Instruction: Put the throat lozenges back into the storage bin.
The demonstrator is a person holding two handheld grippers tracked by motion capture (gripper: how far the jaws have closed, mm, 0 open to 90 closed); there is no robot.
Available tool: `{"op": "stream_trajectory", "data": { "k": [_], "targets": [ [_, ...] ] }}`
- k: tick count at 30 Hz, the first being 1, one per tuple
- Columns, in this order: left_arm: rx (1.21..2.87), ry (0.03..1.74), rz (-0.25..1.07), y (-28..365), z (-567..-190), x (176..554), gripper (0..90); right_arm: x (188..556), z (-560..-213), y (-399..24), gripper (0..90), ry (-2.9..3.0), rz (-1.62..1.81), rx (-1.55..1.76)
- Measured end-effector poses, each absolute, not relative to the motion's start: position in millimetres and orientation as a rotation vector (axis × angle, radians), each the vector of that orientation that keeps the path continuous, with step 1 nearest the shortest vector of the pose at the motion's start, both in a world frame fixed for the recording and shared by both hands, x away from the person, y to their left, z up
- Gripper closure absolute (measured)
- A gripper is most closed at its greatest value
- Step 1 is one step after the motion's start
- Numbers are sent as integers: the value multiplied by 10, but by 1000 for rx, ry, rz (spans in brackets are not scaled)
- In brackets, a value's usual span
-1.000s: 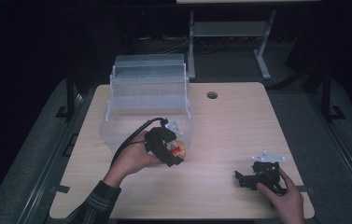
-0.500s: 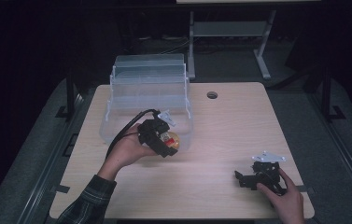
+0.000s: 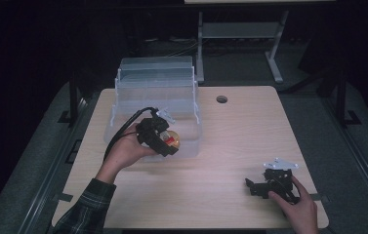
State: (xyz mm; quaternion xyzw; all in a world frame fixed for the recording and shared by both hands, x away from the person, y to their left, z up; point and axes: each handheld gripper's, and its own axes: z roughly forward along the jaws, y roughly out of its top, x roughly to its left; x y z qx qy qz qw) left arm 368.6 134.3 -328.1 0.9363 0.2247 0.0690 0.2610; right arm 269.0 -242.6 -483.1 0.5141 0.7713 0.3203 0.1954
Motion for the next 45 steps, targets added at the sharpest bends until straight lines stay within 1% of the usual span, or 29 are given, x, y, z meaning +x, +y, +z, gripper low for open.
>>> {"op": "stream_trajectory", "data": {
  "k": [13,45],
  "targets": [
    [2489,725,217,1634,-3263,3811,197,2691,-4832,-2426,0,2161,898,1440],
    [2449,931,323,2272,-3248,3994,197,2691,-4832,-2427,0,2161,896,1439]
  ]
}}
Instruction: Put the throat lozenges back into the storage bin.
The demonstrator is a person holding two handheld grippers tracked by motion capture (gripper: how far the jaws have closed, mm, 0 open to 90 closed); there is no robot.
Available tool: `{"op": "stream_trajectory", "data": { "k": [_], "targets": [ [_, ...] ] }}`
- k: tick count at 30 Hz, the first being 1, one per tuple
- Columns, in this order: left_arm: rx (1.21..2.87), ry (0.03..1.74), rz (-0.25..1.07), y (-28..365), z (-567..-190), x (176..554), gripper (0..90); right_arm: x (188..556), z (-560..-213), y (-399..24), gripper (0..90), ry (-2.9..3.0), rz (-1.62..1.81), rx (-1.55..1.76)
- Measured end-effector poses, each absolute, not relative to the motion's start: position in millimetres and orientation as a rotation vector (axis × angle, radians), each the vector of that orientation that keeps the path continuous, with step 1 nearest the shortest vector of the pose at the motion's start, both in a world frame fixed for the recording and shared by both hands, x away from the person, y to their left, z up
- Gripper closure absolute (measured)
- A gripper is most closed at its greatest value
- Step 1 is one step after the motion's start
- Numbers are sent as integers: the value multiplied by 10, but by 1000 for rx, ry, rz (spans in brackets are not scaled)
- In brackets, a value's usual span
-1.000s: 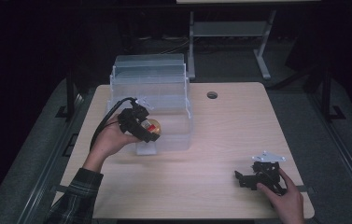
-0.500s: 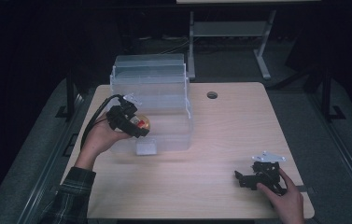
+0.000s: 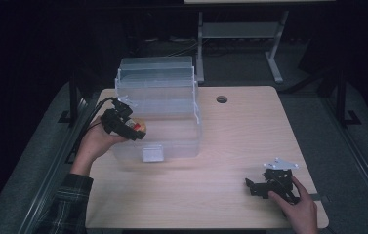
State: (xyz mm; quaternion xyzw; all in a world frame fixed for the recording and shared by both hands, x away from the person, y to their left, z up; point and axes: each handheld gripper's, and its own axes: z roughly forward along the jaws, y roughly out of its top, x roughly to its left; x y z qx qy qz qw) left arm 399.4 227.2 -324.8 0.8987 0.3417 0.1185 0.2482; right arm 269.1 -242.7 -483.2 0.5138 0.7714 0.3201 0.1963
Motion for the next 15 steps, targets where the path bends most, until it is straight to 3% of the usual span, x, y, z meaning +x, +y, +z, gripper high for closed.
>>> {"op": "stream_trajectory", "data": {
  "k": [15],
  "targets": [
    [2432,1028,367,2531,-3263,4056,197,2691,-4833,-2427,0,2161,896,1438]
  ]
}}
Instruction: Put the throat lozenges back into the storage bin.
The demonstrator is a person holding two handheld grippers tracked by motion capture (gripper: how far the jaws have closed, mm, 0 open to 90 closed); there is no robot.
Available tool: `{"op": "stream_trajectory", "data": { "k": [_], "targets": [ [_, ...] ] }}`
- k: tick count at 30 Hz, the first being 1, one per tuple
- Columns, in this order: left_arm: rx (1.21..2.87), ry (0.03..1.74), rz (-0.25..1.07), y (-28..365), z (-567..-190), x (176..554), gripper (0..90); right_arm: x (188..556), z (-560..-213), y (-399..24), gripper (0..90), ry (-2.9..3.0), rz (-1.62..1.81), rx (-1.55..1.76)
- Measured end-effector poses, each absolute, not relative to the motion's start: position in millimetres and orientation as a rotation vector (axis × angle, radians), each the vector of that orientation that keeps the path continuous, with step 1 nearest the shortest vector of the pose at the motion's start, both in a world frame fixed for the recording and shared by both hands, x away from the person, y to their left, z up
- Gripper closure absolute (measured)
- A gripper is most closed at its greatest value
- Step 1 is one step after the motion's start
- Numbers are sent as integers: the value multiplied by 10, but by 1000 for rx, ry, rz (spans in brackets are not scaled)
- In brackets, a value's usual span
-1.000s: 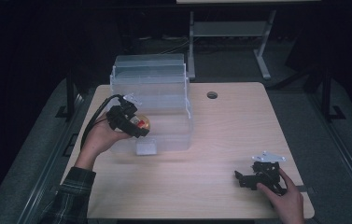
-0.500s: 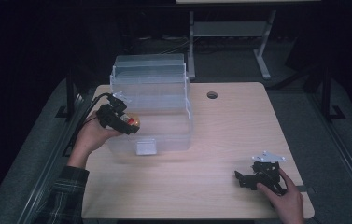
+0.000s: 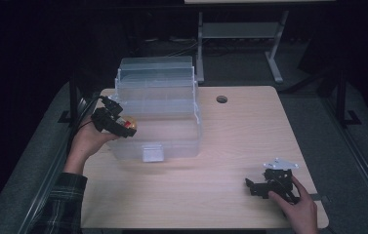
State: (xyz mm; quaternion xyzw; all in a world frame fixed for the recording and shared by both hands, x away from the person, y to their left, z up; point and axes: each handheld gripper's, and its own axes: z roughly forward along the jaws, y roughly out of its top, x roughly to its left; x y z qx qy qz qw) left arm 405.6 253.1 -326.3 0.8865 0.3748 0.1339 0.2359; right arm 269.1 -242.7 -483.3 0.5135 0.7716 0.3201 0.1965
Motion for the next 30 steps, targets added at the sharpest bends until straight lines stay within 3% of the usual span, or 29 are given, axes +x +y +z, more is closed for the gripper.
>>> {"op": "stream_trajectory", "data": {
  "k": [30],
  "targets": [
    [2427,1114,329,2798,-3531,4139,195,2691,-4832,-2426,0,2160,897,1440]
  ]
}}
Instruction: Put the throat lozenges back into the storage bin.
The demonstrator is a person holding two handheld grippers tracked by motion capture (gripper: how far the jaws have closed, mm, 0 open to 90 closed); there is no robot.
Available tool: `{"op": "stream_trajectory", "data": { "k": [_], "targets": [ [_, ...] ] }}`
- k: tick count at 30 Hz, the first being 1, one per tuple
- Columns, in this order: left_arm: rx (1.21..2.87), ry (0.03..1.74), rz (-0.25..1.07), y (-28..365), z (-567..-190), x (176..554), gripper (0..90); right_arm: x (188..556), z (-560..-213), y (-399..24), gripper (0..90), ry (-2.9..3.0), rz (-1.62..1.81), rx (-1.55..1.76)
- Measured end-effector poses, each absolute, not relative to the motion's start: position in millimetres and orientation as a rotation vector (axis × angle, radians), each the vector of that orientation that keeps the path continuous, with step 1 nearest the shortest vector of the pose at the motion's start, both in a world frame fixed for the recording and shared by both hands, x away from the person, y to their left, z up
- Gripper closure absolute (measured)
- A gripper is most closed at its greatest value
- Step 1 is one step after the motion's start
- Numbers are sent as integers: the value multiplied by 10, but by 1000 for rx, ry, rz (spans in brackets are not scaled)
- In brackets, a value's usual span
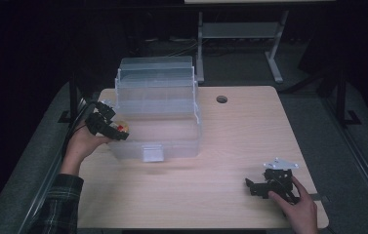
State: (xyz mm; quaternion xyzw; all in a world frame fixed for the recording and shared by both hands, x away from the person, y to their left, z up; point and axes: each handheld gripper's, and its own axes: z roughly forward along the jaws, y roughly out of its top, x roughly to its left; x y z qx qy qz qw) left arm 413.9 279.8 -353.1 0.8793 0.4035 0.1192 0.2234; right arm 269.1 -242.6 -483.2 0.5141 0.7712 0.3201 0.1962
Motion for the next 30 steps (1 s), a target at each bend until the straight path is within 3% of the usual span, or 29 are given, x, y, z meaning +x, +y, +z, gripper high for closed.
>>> {"op": "stream_trajectory", "data": {
  "k": [18,30],
  "targets": [
    [2416,1106,344,2820,-3505,4128,184,2691,-4833,-2426,0,2160,896,1440],
    [2359,1075,366,2811,-3417,3882,185,2692,-4833,-2426,0,2161,897,1438]
  ]
}}
